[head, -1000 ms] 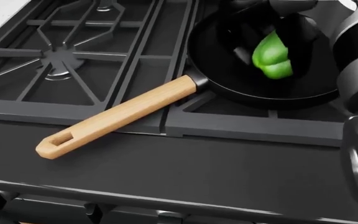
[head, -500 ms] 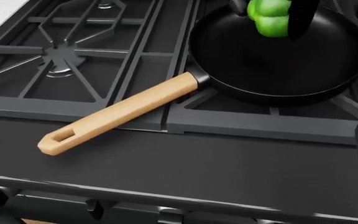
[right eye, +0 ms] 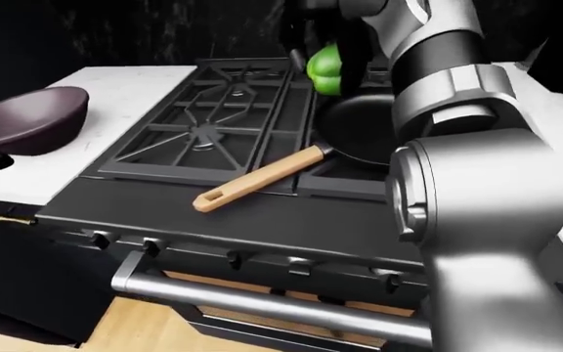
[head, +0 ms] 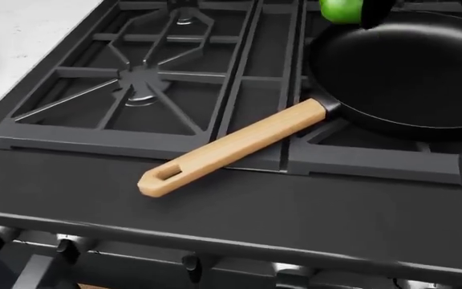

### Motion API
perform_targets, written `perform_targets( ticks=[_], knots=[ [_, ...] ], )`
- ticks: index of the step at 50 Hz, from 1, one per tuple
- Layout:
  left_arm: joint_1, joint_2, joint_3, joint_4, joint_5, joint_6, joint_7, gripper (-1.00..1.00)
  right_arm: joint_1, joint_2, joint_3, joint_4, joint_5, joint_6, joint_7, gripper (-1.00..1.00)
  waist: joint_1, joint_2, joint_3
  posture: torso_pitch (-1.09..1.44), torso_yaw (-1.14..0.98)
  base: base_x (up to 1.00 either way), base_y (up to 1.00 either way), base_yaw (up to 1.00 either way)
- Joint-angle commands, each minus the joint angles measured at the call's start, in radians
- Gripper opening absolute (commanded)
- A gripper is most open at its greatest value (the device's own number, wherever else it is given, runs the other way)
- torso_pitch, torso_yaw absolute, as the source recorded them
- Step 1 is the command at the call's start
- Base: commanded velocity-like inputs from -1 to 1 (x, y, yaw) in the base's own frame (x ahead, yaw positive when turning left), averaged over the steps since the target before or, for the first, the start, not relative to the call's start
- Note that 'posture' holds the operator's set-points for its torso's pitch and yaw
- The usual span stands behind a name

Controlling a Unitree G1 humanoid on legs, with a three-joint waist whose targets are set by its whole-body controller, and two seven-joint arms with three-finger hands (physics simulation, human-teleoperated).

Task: Pick the bell pepper from the pan and place it in the bowl.

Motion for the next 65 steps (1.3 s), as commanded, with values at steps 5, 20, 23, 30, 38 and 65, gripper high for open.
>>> perform_targets(
  ticks=[5, 20, 23, 30, 38, 65],
  knots=[
    [-0.026, 0.024, 0.006, -0.032, -0.002, -0.024, -0.002, 1.00, -0.041, -0.026, -0.010, -0.038, 0.005, 0.003, -0.017, -1.00, -0.014, -0.030, -0.025, 0.00, 0.00, 0.00, 0.27, 0.00],
    [-0.027, 0.032, 0.015, -0.032, -0.007, -0.020, -0.003, 1.00, -0.042, -0.025, -0.009, -0.039, 0.009, 0.007, -0.009, -1.00, 0.004, -0.093, -0.040, 0.00, 0.00, 0.00, 0.28, 0.00],
    [-0.026, 0.033, 0.017, -0.031, -0.007, -0.021, -0.002, 1.00, -0.047, -0.024, -0.010, -0.039, 0.010, 0.009, -0.006, -1.00, 0.005, -0.057, -0.025, 0.00, 0.00, 0.00, 0.28, 0.00],
    [-0.026, 0.036, 0.016, -0.032, -0.009, -0.020, 0.002, 1.00, -0.048, -0.021, -0.013, -0.041, 0.016, 0.008, 0.001, -1.00, -0.007, 0.012, -0.026, 0.00, 0.00, 0.00, 0.28, 0.00],
    [-0.025, 0.037, 0.017, -0.030, -0.008, -0.022, 0.001, 1.00, -0.051, -0.017, -0.016, -0.043, 0.029, 0.016, 0.015, -1.00, -0.015, -0.065, -0.026, 0.00, 0.00, 0.00, 0.28, 0.00],
    [-0.023, 0.039, 0.019, -0.034, -0.004, -0.024, -0.003, 1.00, -0.052, -0.017, -0.012, -0.046, 0.041, 0.026, 0.043, -1.00, -0.012, -0.048, -0.027, 0.00, 0.00, 0.00, 0.28, 0.00]
  ],
)
